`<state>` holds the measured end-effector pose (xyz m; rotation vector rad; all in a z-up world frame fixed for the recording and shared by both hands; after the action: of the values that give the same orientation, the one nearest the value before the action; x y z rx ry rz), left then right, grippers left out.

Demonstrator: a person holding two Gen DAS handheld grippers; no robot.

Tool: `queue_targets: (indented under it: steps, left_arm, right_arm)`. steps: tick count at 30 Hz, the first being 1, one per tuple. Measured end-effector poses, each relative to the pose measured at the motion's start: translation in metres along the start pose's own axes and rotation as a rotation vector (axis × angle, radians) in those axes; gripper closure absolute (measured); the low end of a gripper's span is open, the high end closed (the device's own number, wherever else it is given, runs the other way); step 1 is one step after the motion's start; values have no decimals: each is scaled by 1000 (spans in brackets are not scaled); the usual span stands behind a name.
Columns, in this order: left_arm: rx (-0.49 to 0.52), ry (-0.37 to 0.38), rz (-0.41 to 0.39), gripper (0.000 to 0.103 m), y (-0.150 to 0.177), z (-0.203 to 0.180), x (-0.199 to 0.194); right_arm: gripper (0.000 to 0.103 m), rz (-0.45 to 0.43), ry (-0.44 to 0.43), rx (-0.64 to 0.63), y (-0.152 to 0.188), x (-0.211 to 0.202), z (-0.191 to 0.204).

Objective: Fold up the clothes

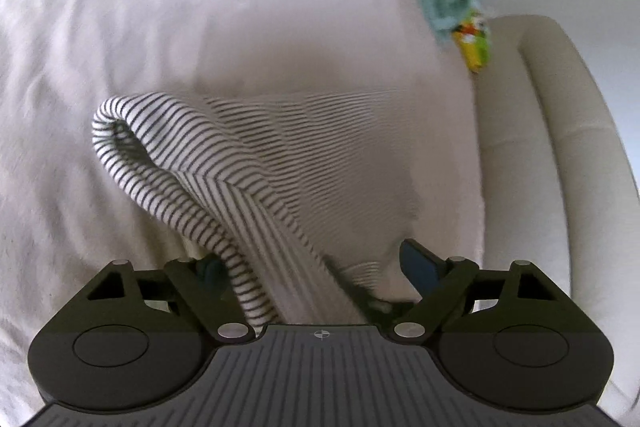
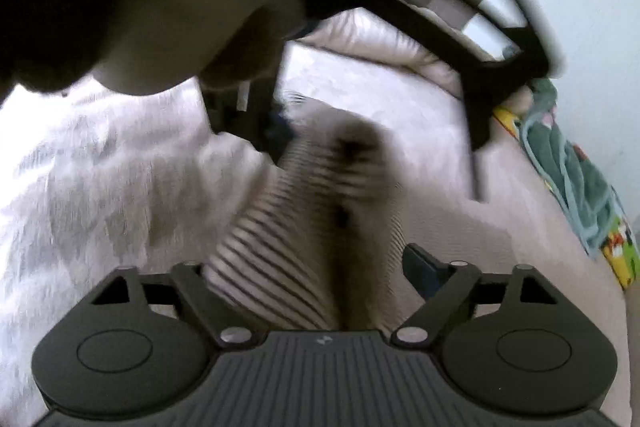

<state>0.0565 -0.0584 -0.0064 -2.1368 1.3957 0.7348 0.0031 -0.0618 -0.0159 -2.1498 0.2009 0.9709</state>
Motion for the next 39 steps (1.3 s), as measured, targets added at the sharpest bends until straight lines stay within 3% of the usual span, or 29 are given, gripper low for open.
queue_targets:
  steps: [1,2,5,9,11,13,16,17,18,19,21,25,28,29,30,32,33,34,36,38,39]
  left_arm:
    - [-8,-11,-10,11,-1,4,-6]
    - [-28,-28,-25,9,-2,11,-11]
    - [-126,-104,-75,6,-5,36,-25]
    - [-171,-111,-56,5,-17,46,-4]
    - [-187,-108,-41,5,-24,48,8]
    - [-202,-105,-26,5,-30,51,21]
    - [-134,-127,-18,5,-38,39,30]
    - [-110,-160,-8,11,-40,35,31]
    - [-84,-201,3,23,-41,31,32]
    - [-58,-242,14,28,-41,26,32]
    - [-30,-266,27,40,-46,13,23]
    - [16,-209,65,39,-68,-35,15]
    - [143,-124,94,27,-91,-96,36]
    - [180,-88,94,17,-97,-111,42]
    - [213,-45,89,10,-102,-124,47]
    - [278,40,79,10,-113,-151,56]
    - [297,59,57,9,-116,-157,55]
    - [295,47,27,9,-119,-154,52]
    - [248,-34,-1,8,-120,-134,50]
    - [186,-120,31,8,-110,-103,55]
    - [155,-163,53,8,-103,-87,58]
  right_arm:
    - [59,8,0,30,-5,2,-5]
    - [61,24,-8,77,-8,4,-14]
    - [61,47,-42,134,-9,7,-27]
    - [61,47,-52,87,-2,4,-17]
    - [60,46,-34,75,4,4,-8]
    - [48,39,2,75,9,3,0]
    - [48,82,4,110,10,12,-3]
    - [51,96,-15,127,10,14,-4]
    - [56,109,-35,145,9,15,-5]
    - [65,113,-52,164,7,12,-8]
    - [72,120,-85,203,1,5,-13]
    - [74,95,-89,321,-11,-13,-52]
    - [74,82,-64,485,-12,-11,-112]
    - [74,86,-73,575,-5,-7,-136]
    - [72,90,-84,671,3,-5,-159]
    - [62,107,-137,842,26,12,-197]
    - [51,124,-162,899,38,24,-210]
    - [46,142,-185,950,50,36,-222]
    - [45,179,-184,998,66,59,-241]
    - [38,177,-193,1004,71,65,-250]
    - [30,179,-176,987,71,66,-254]
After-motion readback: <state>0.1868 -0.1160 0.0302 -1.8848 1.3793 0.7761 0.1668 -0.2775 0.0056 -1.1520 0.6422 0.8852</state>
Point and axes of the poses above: each gripper's, at about its wrist camera, not at the fingertips, and x roughly the way its jaws point, z to its left, y to its underside, the point moved 6 cm from there along x, roughly the way its jaws point, and after that the axes turned 8 degrees about z, right-handed, at the moved point
